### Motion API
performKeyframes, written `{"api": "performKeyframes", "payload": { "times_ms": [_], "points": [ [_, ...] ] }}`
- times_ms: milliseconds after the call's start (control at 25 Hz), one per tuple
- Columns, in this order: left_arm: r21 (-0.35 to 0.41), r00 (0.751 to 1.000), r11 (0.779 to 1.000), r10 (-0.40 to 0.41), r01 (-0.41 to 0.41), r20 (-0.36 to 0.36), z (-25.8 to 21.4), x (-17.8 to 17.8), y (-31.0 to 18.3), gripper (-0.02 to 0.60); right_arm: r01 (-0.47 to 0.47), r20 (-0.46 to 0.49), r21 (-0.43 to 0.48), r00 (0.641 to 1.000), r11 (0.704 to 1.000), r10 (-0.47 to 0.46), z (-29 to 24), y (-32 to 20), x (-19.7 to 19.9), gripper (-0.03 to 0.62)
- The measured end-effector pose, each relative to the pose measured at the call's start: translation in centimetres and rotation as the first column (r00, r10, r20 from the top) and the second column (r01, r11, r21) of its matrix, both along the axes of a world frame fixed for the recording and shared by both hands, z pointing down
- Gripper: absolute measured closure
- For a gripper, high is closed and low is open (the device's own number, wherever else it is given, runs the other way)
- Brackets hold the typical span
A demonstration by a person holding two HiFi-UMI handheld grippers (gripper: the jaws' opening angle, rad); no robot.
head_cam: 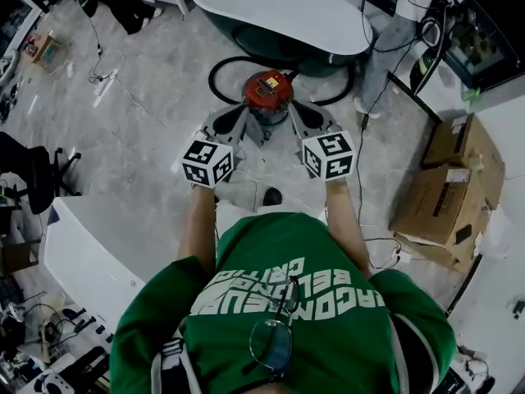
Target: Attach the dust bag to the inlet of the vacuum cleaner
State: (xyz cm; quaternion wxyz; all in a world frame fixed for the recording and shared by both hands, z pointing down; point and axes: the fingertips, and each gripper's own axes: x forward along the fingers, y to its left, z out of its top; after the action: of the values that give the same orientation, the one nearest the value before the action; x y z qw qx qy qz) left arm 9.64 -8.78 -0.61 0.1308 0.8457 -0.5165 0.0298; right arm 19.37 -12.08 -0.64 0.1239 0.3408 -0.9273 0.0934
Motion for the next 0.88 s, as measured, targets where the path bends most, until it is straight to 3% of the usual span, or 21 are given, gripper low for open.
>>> {"api": "performKeyframes", "payload": {
  "times_ms": [360,880],
  "points": [
    [-0.025,0.997,0.997,-0.078,0.078,-0.017,0.4,-0.8,0.2,0.578,-0.013,0.001,-0.006,1.000,1.000,0.013,0.6,0.0,1.3,0.586],
    [-0.026,0.999,0.999,-0.045,0.044,-0.019,0.8,1.1,-0.3,0.578,-0.018,-0.005,-0.004,1.000,1.000,0.018,0.6,0.3,2.2,0.586]
  ]
}}
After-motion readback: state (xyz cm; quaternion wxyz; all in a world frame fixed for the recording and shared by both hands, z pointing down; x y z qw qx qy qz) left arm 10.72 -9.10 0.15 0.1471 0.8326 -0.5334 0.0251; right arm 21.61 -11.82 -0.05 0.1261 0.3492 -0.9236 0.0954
